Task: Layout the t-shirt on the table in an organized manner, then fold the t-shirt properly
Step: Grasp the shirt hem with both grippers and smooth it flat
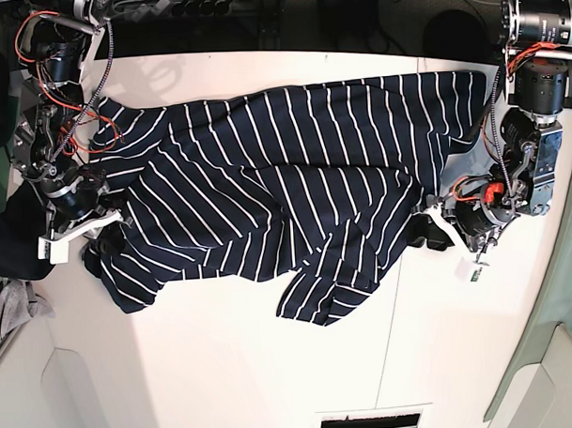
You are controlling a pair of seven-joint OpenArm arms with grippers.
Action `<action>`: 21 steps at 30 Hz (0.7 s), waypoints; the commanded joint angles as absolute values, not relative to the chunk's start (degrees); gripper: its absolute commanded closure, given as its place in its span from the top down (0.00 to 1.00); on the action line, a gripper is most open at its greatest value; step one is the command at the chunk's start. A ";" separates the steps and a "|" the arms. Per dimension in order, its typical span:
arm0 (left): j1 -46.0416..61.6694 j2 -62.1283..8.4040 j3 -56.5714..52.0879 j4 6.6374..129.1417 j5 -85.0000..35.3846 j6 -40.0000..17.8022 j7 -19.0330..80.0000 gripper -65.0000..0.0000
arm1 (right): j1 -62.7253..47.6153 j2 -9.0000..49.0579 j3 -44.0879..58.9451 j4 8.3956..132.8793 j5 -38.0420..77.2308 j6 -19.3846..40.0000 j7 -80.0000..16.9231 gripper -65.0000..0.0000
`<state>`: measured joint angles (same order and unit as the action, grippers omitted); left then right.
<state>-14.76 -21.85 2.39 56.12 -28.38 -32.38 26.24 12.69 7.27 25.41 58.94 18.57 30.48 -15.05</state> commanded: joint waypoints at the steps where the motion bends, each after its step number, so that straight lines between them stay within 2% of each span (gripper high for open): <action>1: -15.84 -21.96 2.15 56.90 -28.45 -32.75 25.32 0.49 | 13.80 7.75 25.50 60.05 20.05 31.55 -13.72 0.00; 3: -15.84 -21.37 2.20 56.62 -27.94 -31.81 25.32 0.44 | 13.80 7.73 25.50 60.05 20.05 31.55 -13.72 0.00; 6: -15.84 -20.82 2.26 55.57 -27.94 -28.93 25.28 0.23 | 13.78 7.75 25.50 60.05 20.12 31.53 -13.74 0.00; 9: -15.86 -20.12 2.42 53.12 -25.39 -29.17 23.68 0.03 | 13.78 7.75 25.50 60.05 20.12 31.53 -13.74 0.00; 10: -15.86 -19.97 2.63 52.29 -24.14 -29.17 23.16 0.00 | 13.80 7.75 25.50 60.05 20.14 31.53 -13.72 0.00; 14: -15.84 -20.10 4.89 50.52 -22.35 -31.62 22.02 0.00 | 13.85 7.75 25.50 60.05 20.14 31.53 -13.72 0.00; 18: -15.90 -21.76 5.28 50.65 -23.99 -40.00 17.26 0.00 | 13.78 7.75 25.50 60.05 20.12 31.53 -13.72 0.00; 21: -16.67 -24.29 5.28 50.68 -26.48 -40.00 15.03 0.00 | 13.78 7.77 25.50 60.05 19.94 31.53 -13.74 0.00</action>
<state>-14.85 -23.07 5.67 49.84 -25.52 -39.72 16.53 12.69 7.27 25.41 58.94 19.07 30.52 -15.05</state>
